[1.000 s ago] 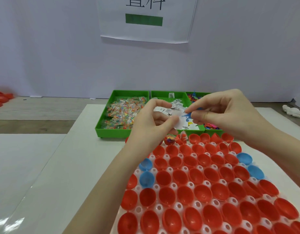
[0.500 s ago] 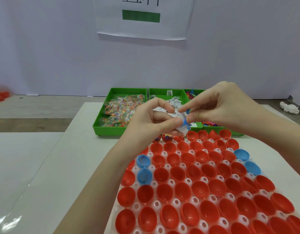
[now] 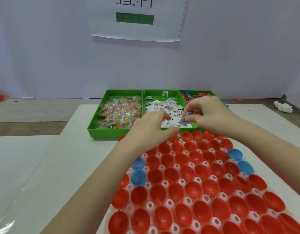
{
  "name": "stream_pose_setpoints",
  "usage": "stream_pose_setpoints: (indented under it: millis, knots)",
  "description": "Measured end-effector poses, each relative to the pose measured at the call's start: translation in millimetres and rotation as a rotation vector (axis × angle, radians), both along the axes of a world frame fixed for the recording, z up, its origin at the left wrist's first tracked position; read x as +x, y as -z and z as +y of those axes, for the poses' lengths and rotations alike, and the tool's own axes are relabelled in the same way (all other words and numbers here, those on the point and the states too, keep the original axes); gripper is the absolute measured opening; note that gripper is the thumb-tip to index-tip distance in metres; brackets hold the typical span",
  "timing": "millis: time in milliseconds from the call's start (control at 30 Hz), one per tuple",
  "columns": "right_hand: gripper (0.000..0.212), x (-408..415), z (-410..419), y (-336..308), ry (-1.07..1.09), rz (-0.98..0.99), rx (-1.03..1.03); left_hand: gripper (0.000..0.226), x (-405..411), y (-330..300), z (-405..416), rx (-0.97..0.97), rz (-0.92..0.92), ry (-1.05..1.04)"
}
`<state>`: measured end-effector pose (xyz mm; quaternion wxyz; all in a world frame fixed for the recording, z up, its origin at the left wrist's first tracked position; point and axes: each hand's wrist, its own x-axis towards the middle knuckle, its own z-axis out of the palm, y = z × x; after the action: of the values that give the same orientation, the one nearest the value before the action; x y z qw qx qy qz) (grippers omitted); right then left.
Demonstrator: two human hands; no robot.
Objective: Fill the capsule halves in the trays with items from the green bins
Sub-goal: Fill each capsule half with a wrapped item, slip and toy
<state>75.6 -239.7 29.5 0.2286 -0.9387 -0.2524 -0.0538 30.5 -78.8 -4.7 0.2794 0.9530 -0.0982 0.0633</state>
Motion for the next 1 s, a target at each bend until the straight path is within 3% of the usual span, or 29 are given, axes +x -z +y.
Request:
stream_pose_setpoints:
  millis: [100,300,433,533,867,1000]
  knots:
    - [0.014,13,-5,20,0.057,0.015,0.025,0.053,17,9,-4,0.277,-0.011,0.013]
    - [0.011,20,-17,33,0.079,0.098,-0.009,0.062,40,14,-24,0.369,-0.060,0.073]
    - [0.005,18,-17,39,0.060,0.100,-0.011,0.057,48,16,-35,0.469,-0.011,0.113]
    - [0.008,16,-17,44,0.050,0.104,-0.023,0.048,48,18,-40,0.579,-0.083,0.141]
    - [0.016,20,-21,38,0.078,0.158,0.040,0.049,48,19,-39,0.516,-0.045,0.122]
    - [0.015,18,-20,38,0.046,0.121,0.007,0.044,48,21,-38,0.376,0.016,0.109]
